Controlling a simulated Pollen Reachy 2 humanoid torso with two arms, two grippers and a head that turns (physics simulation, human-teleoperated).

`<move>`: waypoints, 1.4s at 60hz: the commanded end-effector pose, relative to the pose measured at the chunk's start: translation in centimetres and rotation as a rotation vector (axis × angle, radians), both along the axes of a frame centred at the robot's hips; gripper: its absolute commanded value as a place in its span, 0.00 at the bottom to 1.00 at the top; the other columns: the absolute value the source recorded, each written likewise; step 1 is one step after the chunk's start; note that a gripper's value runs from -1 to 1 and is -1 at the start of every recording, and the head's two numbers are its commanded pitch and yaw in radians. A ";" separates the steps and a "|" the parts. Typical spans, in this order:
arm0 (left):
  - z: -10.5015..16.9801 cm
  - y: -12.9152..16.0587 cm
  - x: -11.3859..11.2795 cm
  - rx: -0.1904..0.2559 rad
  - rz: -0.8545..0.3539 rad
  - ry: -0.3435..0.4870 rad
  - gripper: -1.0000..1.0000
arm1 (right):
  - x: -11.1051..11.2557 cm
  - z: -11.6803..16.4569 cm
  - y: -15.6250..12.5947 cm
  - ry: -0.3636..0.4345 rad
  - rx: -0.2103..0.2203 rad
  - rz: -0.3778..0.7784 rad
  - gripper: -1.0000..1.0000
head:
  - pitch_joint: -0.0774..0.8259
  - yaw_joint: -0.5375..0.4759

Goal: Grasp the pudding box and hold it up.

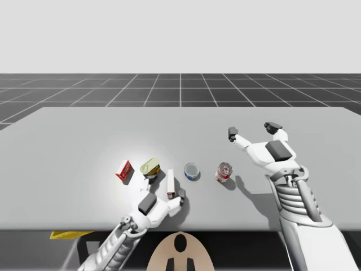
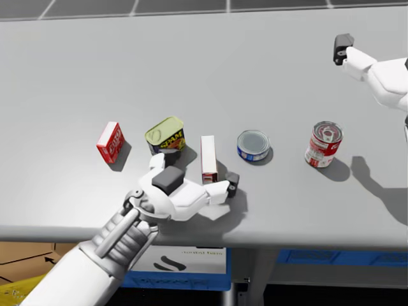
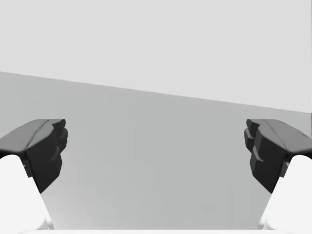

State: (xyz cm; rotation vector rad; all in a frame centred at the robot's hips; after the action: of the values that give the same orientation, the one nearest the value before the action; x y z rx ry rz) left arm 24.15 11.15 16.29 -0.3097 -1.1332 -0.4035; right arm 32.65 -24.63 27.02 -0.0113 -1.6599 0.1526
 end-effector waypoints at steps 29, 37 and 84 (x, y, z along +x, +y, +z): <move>0.4 -3.7 -0.5 -0.067 0.025 -0.019 1.00 | 0.4 0.2 -0.5 -0.005 0.006 -0.004 0.00 | 0.88 0.62; 0.6 -3.8 -0.7 -0.065 0.026 -0.031 1.00 | 0.4 0.3 -0.5 -0.006 0.007 -0.004 0.00 | 0.82 0.63; 10.3 -0.3 -1.0 -0.079 -0.012 -0.223 1.00 | 0.5 0.4 -1.0 0.014 0.050 0.024 0.00 | 0.46 0.64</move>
State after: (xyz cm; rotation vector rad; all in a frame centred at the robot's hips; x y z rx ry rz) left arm 23.07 10.36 21.79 -0.3326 -1.2917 -0.4027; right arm 33.22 -25.56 27.36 0.0240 -1.6578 0.1326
